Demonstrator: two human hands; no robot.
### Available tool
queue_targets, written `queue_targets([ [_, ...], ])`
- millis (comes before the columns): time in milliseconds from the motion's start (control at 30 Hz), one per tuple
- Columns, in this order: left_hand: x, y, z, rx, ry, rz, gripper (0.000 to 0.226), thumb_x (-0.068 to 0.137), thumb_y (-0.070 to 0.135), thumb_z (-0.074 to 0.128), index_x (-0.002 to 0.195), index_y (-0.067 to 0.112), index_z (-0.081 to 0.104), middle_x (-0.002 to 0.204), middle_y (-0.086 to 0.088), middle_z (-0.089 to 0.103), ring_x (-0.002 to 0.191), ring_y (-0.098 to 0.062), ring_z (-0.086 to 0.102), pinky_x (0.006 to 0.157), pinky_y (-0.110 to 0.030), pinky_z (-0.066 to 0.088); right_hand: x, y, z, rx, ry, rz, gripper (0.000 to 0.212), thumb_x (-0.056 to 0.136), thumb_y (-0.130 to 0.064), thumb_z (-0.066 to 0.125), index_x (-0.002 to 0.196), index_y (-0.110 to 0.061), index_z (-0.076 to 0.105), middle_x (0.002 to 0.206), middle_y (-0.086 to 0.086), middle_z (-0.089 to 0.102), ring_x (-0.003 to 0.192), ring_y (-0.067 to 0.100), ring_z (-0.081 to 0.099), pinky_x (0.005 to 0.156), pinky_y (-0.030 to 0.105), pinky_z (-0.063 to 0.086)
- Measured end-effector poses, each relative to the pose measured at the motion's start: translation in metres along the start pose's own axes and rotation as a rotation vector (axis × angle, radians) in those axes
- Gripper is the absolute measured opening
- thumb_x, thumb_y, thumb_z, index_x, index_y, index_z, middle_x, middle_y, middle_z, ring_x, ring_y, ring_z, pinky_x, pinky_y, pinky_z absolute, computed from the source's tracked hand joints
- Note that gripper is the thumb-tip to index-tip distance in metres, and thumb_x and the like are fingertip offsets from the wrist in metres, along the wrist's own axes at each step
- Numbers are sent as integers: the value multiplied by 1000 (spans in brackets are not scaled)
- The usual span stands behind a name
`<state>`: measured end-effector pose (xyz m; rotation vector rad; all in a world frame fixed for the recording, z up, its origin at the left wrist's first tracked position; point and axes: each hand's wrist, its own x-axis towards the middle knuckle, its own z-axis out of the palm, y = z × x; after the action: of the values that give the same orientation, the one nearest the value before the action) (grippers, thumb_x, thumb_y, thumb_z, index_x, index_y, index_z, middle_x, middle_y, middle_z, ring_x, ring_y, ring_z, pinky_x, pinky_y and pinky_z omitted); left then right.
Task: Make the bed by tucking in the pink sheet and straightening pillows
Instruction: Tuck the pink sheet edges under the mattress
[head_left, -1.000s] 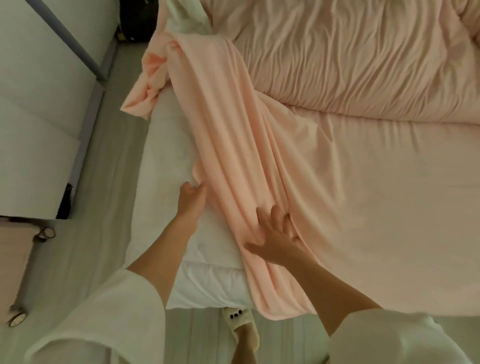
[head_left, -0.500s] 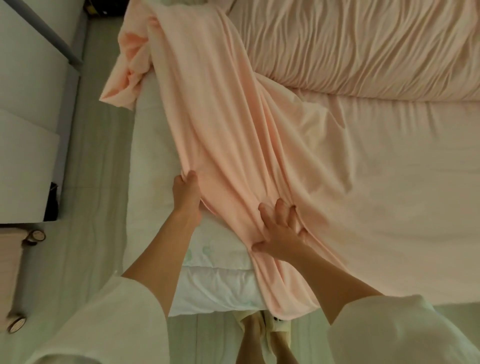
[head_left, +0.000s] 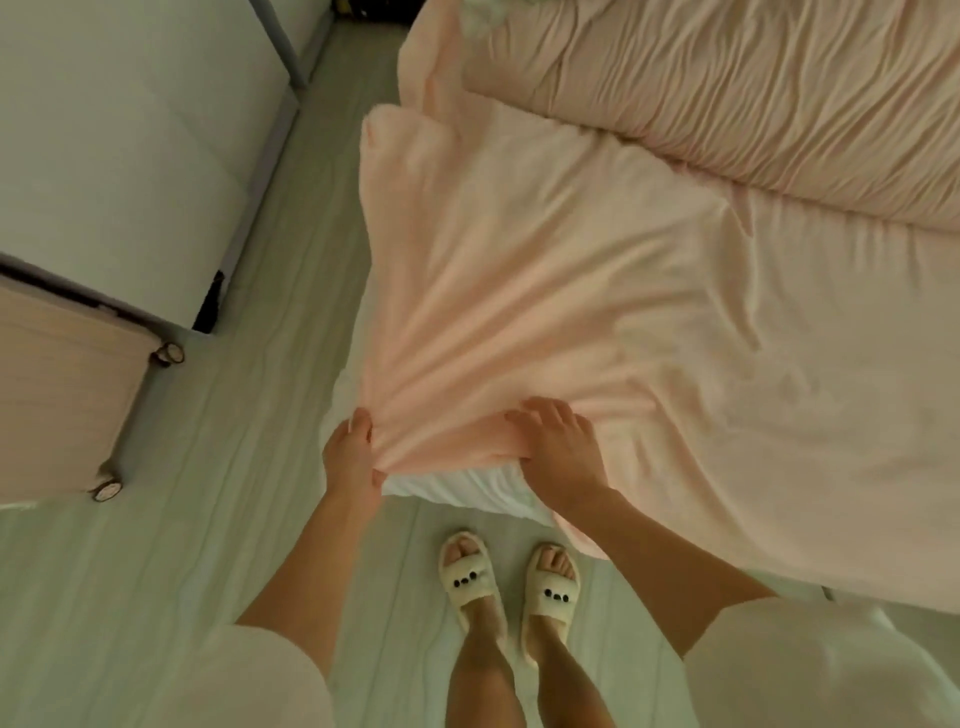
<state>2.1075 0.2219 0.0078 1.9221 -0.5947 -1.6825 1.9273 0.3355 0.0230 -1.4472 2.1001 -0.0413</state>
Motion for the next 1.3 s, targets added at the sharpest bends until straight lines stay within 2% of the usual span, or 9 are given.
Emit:
queue_targets([
  [167,1,7,-72,-346,-52,-54,20,97,13,45,81,13,57,61,3,68,58,-9,65,50,-23,55,-35,-45,31,25,-77,-52,37,86,-4,42,119,-16,54,117,4,57,110,25,51,87,34,42],
  [367,-17,8,-121,-491,-382,-120,36,97,28,40,99,11,72,97,-7,73,92,-21,69,87,-39,53,-52,-101,47,-116,-21,74,29,88,-5,40,114,-12,53,114,6,57,107,27,51,80,35,42],
  [500,-16,-5,-161,-347,-411,-189,26,96,25,46,112,11,61,101,-5,70,88,-17,69,71,-32,58,-60,-121,48,-188,-24,144,30,89,-8,40,115,-14,53,115,5,56,107,26,49,82,34,41],
  [567,-13,-12,-185,-316,-352,-189,20,96,22,47,106,11,61,96,-4,70,87,-18,67,66,-33,58,-69,-136,55,-183,-37,152,32,88,-6,39,116,-14,53,115,6,55,107,26,49,84,35,39],
  [633,-7,-22,-210,-345,-233,-175,22,98,25,44,106,13,60,106,-6,69,99,-23,62,83,-44,53,-79,-148,66,-140,-81,151,30,89,-6,37,110,-13,56,112,7,57,102,26,51,81,34,41],
  [767,8,-53,-266,-378,76,-199,35,97,21,48,130,8,49,133,-10,53,118,-28,53,95,-49,45,-95,-169,103,223,-195,285,31,94,-16,37,117,-17,59,117,7,59,106,25,56,84,31,46],
  [933,5,-79,-297,-319,270,-198,30,92,11,56,122,11,50,101,-4,56,72,-12,55,52,-21,51,-99,-204,146,496,-308,373,45,96,-28,43,139,-16,38,135,10,50,121,25,49,99,32,40],
  [1167,15,-95,-325,-274,472,-203,25,91,3,51,112,17,51,110,-7,52,91,-17,53,83,-25,45,-95,-232,173,361,-369,216,55,95,-20,42,147,-22,24,148,7,32,135,26,32,105,39,35],
  [1300,19,-97,-331,-220,393,-252,45,96,9,43,138,24,37,125,-6,51,109,-18,52,100,-33,39,-89,-232,175,295,-391,208,54,95,-19,40,147,-22,25,148,8,32,136,26,31,107,40,33],
])
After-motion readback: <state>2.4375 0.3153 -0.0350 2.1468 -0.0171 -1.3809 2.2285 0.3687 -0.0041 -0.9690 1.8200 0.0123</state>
